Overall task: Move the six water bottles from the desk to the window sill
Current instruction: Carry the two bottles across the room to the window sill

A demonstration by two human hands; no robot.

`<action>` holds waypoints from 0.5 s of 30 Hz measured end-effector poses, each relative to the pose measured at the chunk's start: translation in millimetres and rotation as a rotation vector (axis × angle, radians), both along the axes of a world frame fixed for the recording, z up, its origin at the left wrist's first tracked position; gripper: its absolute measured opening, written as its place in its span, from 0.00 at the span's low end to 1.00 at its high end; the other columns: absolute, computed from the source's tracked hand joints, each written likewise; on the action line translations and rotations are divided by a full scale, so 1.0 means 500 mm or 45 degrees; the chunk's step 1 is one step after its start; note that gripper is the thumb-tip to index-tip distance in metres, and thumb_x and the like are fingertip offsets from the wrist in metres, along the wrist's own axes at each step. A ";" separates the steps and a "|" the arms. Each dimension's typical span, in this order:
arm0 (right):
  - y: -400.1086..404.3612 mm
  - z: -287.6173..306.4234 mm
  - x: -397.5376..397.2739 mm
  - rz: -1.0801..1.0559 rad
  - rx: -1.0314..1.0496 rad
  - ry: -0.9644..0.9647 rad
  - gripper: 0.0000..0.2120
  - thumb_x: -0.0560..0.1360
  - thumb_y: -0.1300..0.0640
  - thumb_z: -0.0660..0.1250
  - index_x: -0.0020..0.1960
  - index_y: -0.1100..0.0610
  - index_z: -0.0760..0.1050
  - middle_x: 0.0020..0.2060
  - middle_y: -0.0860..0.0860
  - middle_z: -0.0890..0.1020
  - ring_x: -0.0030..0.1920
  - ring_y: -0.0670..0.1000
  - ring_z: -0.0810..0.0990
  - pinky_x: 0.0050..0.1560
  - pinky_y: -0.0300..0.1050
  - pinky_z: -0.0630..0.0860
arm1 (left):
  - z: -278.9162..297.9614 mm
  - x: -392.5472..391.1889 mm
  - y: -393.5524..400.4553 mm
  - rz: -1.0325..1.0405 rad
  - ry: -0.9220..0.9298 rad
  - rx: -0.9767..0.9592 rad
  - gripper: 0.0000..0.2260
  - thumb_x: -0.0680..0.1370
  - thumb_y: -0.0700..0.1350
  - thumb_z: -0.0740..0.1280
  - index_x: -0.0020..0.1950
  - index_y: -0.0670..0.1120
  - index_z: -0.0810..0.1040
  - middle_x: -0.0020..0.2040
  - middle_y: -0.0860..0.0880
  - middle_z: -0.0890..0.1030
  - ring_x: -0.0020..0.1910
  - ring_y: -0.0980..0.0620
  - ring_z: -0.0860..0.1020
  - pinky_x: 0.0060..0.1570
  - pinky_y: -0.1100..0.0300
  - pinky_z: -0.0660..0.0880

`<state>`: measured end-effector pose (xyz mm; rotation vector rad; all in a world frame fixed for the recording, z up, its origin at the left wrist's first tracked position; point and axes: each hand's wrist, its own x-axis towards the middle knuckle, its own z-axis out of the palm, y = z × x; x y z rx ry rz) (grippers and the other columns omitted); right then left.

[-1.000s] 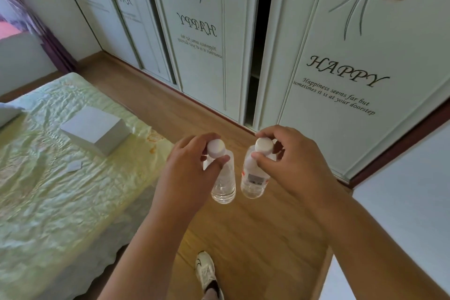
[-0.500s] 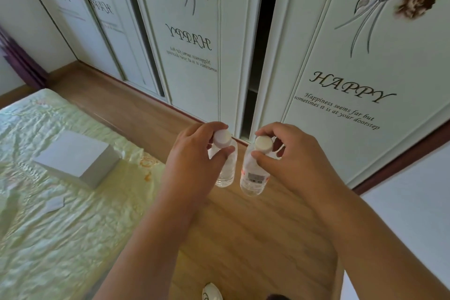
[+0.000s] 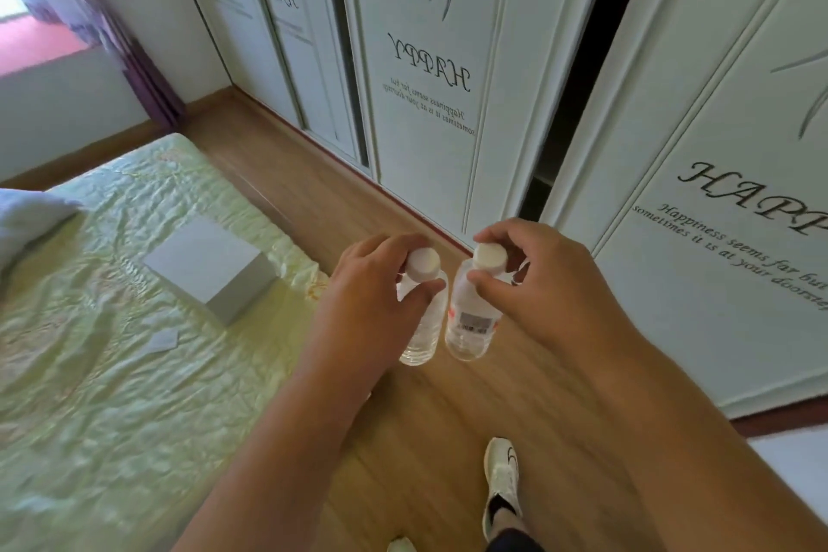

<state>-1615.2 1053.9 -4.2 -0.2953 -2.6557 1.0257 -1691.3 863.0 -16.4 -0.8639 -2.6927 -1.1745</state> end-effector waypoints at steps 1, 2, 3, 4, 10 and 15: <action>0.013 0.001 -0.020 0.024 -0.011 0.005 0.16 0.72 0.46 0.75 0.57 0.39 0.74 0.48 0.33 0.77 0.48 0.36 0.77 0.44 0.31 0.74 | 0.004 -0.011 0.013 0.018 0.009 -0.005 0.17 0.73 0.54 0.73 0.60 0.63 0.74 0.53 0.64 0.77 0.53 0.58 0.76 0.52 0.56 0.78; 0.029 0.004 -0.040 0.046 -0.019 0.011 0.16 0.72 0.46 0.75 0.57 0.39 0.75 0.48 0.33 0.77 0.47 0.36 0.77 0.43 0.30 0.73 | 0.010 -0.023 0.028 0.039 0.020 -0.008 0.17 0.73 0.55 0.73 0.60 0.63 0.74 0.53 0.64 0.77 0.53 0.58 0.76 0.51 0.55 0.78; 0.046 0.008 -0.061 0.066 -0.020 0.017 0.16 0.72 0.46 0.75 0.57 0.39 0.75 0.47 0.33 0.77 0.46 0.36 0.77 0.43 0.30 0.72 | 0.016 -0.036 0.044 0.063 0.034 -0.013 0.17 0.73 0.55 0.73 0.60 0.63 0.75 0.53 0.64 0.77 0.52 0.58 0.76 0.51 0.56 0.78; 0.065 0.013 -0.080 0.084 -0.017 0.024 0.16 0.72 0.46 0.75 0.57 0.39 0.75 0.47 0.33 0.77 0.45 0.36 0.77 0.42 0.29 0.71 | 0.022 -0.051 0.063 0.085 0.046 -0.020 0.16 0.73 0.55 0.73 0.59 0.63 0.75 0.52 0.64 0.77 0.52 0.59 0.76 0.50 0.56 0.78; 0.196 0.038 -0.179 0.151 -0.011 0.067 0.16 0.72 0.47 0.75 0.57 0.41 0.76 0.47 0.35 0.78 0.44 0.37 0.77 0.43 0.29 0.70 | 0.048 -0.125 0.179 0.205 0.104 -0.010 0.17 0.73 0.55 0.74 0.59 0.62 0.75 0.51 0.64 0.76 0.49 0.61 0.77 0.48 0.62 0.77; 0.267 0.038 -0.252 0.249 0.017 0.053 0.16 0.72 0.49 0.76 0.58 0.45 0.77 0.50 0.40 0.80 0.45 0.40 0.78 0.46 0.31 0.74 | 0.042 -0.155 0.250 0.298 0.113 0.016 0.17 0.72 0.55 0.74 0.59 0.62 0.75 0.51 0.64 0.77 0.49 0.63 0.77 0.45 0.69 0.75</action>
